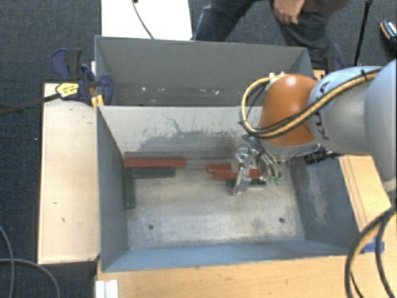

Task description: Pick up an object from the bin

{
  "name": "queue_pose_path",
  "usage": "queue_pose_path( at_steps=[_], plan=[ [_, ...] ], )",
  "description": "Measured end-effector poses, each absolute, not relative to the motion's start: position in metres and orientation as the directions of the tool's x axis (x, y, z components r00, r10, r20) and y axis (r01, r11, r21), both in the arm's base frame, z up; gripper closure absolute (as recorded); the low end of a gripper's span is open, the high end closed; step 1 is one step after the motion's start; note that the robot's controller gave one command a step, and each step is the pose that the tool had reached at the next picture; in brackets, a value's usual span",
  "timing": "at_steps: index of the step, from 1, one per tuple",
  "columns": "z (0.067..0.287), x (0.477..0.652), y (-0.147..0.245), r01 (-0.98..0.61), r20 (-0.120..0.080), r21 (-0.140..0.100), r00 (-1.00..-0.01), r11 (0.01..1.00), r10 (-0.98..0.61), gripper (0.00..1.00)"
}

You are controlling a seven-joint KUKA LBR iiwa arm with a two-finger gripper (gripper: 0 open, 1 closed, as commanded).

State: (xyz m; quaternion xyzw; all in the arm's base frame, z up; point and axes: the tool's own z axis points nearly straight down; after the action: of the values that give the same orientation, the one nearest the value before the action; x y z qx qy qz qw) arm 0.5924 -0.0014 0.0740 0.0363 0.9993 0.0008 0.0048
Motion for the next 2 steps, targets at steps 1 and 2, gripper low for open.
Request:
queue_pose_path(
  at_steps=[1, 2],
  plan=[
    [0.081, 0.549, -0.054, 0.234, -0.001, -0.001, -0.972, 0.972, 0.234, 1.00],
    [0.250, 0.548, -0.042, 0.238, -0.011, 0.003, -0.971, 0.971, 0.238, 1.00]
  ],
)
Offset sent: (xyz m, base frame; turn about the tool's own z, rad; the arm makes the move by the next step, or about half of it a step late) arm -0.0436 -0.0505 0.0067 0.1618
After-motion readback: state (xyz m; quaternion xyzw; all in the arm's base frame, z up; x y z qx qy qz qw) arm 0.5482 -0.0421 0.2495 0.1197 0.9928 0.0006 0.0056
